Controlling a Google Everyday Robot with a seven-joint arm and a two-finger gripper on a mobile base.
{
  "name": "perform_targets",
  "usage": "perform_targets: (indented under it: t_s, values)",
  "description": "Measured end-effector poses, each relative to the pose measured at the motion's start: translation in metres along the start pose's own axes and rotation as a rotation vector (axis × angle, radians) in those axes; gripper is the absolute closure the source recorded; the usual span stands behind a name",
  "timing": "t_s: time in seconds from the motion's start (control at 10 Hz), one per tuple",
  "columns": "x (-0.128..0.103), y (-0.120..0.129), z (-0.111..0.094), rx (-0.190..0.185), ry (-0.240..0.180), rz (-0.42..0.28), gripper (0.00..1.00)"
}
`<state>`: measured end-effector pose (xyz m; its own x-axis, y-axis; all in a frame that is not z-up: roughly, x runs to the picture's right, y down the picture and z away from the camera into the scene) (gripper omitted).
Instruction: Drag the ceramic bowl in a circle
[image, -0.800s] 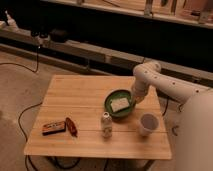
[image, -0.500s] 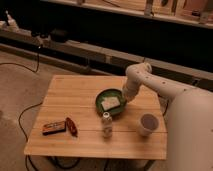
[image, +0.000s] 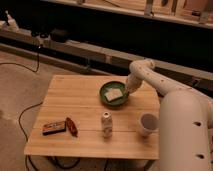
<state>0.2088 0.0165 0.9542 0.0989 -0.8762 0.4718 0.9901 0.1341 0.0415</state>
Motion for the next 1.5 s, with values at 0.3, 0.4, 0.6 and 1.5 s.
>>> perform_targets:
  t_s: [0.3,0.4,0.6,1.5]
  values:
    - [0.005,0.082,-0.028,-0.131,0.029,0.067,0.78]
    - [0.005,0.104,-0.038,-0.167,0.042,0.086,0.78]
    - [-0.015,0.1,-0.046,-0.162,0.013,0.091,0.78]
    - [-0.086,-0.121,0.007,0.232,-0.165,-0.213,0.78]
